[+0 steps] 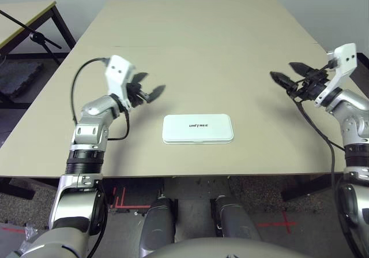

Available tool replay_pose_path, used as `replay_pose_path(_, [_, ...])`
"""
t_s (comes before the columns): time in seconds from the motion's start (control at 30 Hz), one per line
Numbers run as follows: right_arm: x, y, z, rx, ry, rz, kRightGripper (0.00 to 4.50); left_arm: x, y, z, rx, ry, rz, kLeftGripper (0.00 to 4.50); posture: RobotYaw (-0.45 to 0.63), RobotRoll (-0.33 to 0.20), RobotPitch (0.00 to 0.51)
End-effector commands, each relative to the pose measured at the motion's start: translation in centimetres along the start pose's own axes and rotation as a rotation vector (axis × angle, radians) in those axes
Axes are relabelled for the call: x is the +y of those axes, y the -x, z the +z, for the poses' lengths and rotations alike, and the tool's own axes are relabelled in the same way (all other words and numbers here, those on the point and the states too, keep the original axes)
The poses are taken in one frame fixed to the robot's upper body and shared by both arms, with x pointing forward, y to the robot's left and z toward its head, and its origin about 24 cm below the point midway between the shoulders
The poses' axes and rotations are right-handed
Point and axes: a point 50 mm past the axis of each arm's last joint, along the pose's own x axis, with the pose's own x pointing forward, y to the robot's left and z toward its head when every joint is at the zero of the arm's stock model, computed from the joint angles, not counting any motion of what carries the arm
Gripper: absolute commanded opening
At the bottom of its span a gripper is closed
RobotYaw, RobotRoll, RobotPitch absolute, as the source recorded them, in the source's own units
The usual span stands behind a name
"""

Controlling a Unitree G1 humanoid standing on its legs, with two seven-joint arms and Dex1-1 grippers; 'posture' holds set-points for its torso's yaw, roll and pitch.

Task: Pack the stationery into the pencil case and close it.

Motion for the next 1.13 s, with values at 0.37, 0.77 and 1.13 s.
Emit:
replay_pose_path(0.37, [-4.3,2.0,-3.2,-0.093,-0.067,-0.585,4.50,4.7,0.9,-2.1,-0.127,0.095,0.527,4.45,-0.09,0.000,0.061])
replay_pose_path(0.77, [-3.1,0.5,-3.2,-0.090,-0.057,-0.513,4.50,3.8,-0.1,-1.6,-0.162,0.069,0.527,4.45,-0.07,0.000,0.091])
replay_pose_path(1.13, [-2.4,-0.5,-2.9,-0.086,-0.060,-0.470,4.50,2.8,-0.4,-1.7,-0.151,0.029,0.468,4.45,-0.05,0.000,0.084])
